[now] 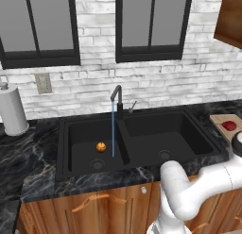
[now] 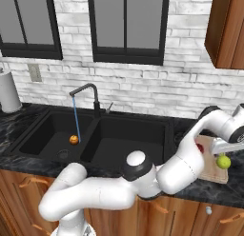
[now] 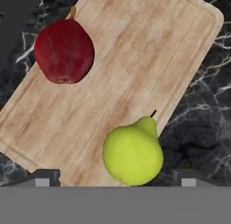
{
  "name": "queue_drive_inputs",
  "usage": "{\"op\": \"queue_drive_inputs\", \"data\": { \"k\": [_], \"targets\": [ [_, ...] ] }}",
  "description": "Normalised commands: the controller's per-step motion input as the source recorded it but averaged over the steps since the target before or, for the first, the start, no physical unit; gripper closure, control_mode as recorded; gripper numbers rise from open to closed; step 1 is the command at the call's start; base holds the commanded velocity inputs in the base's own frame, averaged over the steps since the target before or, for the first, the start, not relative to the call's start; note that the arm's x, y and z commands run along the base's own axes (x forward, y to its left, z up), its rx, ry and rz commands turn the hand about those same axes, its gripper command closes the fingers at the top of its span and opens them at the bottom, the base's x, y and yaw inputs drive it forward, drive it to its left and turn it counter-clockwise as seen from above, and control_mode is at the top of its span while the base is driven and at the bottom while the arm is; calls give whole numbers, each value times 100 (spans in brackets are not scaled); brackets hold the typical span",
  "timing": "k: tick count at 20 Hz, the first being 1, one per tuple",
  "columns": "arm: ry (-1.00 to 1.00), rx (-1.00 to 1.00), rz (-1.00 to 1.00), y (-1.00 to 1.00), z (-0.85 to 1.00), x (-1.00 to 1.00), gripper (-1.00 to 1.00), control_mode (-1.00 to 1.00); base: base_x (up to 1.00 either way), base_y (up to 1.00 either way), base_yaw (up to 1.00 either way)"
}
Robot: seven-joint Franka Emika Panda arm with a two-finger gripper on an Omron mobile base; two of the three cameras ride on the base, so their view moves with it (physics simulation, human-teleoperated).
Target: Pick the pear, pear, orange from the sink and place them on the cutting board to airdry. Then turn off the sink faucet.
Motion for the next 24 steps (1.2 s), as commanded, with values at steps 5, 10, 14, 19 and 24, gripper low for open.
{"op": "queue_drive_inputs", "data": {
  "k": [5, 10, 14, 19, 24],
  "targets": [
    [-7, 0, 7, 63, 30, -75, -100, -100, 0, 0, 0],
    [-19, -4, 6, 99, -5, -100, -100, -100, 0, 0, 0],
    [-20, -14, 5, 100, 0, -92, -100, -100, 0, 0, 0],
    [-29, -22, 4, 100, 0, -85, -100, -100, 0, 0, 0],
    [-53, -5, -14, 98, 15, -86, -100, -100, 0, 0, 0]
  ]
}}
